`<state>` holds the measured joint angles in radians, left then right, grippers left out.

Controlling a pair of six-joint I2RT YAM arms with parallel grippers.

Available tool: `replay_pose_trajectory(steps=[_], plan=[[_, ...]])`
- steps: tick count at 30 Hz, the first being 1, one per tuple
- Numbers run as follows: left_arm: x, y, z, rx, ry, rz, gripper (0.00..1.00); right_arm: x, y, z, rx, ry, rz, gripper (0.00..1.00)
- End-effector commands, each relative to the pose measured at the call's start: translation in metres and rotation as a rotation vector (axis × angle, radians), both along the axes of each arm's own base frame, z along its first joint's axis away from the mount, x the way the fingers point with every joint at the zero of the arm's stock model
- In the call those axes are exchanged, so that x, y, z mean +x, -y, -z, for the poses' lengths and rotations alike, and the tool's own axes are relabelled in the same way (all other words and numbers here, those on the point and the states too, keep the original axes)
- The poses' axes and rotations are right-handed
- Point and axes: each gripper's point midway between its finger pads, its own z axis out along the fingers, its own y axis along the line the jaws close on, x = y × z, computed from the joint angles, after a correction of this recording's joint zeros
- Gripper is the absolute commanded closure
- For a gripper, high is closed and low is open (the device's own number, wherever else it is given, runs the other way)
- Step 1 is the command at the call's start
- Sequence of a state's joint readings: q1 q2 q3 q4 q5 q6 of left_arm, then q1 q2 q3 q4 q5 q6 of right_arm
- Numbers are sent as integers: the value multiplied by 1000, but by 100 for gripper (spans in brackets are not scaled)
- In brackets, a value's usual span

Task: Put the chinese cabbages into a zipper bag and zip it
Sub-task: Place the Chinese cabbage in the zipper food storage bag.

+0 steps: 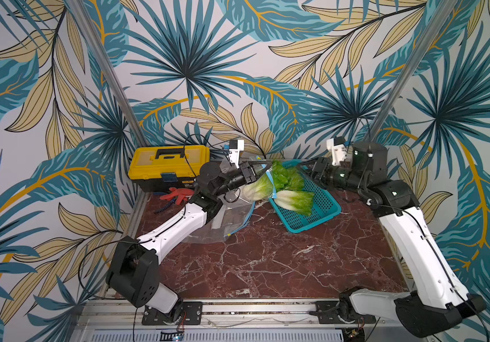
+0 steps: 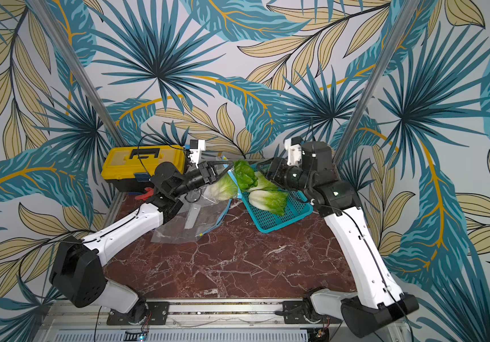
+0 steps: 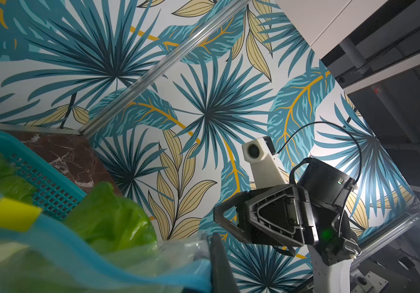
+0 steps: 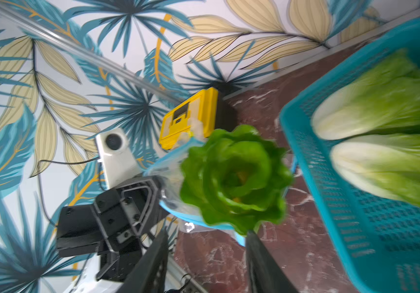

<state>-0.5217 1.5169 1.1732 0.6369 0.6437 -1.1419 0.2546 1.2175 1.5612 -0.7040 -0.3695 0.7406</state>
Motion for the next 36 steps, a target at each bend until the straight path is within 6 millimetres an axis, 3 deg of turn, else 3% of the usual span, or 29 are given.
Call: replay_pose_trajectory(steps=[1, 4, 7, 11, 16, 28, 31, 36], plan=[[1, -1, -5, -16, 11, 0, 94, -5, 29, 66, 1, -158, 142, 81], [4, 1, -3, -16, 2, 2, 94, -8, 12, 113, 120, -268, 110, 83], [6, 5, 4, -9, -12, 6, 94, -6, -4, 143, 186, -308, 100, 72], [8, 12, 14, -2, -44, 22, 94, 0, -24, 148, 218, -298, 75, 59], [8, 23, 24, 10, -62, 43, 94, 14, -50, 163, 331, -307, 49, 57], [4, 40, 35, 19, -93, 71, 94, 31, -36, 167, 396, -260, 161, 55], [2, 43, 38, 21, -101, 77, 94, 36, -45, 160, 438, -248, 126, 55], [4, 49, 36, 16, -101, 83, 94, 37, -63, 167, 455, -280, 72, 59]])
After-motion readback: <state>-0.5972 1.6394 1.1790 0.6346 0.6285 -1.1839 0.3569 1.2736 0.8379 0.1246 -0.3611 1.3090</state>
